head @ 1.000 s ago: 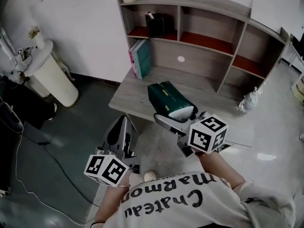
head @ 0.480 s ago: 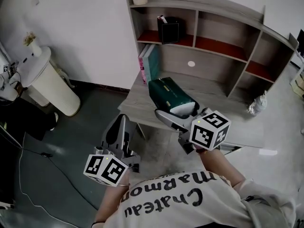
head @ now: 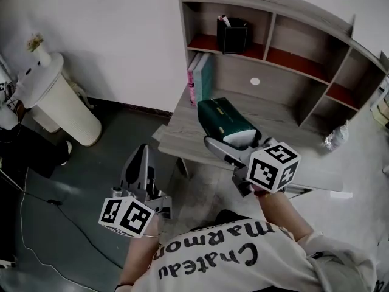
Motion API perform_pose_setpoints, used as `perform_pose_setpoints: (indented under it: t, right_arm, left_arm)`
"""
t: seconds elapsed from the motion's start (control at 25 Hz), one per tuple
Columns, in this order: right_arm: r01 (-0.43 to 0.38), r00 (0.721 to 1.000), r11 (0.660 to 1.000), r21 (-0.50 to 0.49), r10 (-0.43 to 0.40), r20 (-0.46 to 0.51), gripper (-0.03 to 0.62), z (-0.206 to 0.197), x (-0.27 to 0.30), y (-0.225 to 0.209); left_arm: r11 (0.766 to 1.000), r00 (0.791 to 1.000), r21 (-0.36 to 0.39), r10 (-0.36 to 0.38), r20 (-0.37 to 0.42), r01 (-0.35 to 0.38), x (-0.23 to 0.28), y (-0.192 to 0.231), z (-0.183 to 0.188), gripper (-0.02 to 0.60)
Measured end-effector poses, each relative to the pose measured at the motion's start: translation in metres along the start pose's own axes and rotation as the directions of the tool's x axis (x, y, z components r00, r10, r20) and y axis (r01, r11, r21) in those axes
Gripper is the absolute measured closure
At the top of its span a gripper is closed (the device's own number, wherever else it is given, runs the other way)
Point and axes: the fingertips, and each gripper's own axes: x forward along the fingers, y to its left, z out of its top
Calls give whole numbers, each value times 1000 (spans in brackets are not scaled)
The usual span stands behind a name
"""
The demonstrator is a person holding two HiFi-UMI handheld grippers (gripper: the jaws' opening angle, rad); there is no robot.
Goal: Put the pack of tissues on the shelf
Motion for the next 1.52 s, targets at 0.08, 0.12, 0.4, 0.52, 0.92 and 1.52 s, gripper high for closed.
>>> perform_pose_setpoints:
  t: [0.08,0.12,0.4,0.52,0.92,1.52]
  right_arm:
    - [8,1000,1000,-2,-8,4,51,1,2,-2]
    - [13,1000,1000,-6,-13,6,51,2,4,-3]
    - [23,1000,999,-49,-22,14,54,20,41,-22]
    - [7,999,999,-53,-5,35,54,38,63,-30]
    - [0,993,996,-90,11,122,54,97,117,-61]
    - [128,971,960,-248,-71,228,54,140,190,-102]
  left_arm:
    - [1000,1000,1,15,-1,-15,-3,8,0,554]
    - [1000,1000,-1,18,-4,-18,-3,11,-1,554]
    - [1000,999,-5,21,-37,-22,22,24,-8,554]
    - [1000,999,8,16,-46,-16,41,29,-1,554]
    - [999,999,26,47,0,-47,94,60,22,554]
    - [978,979,52,201,-9,-201,99,114,33,554]
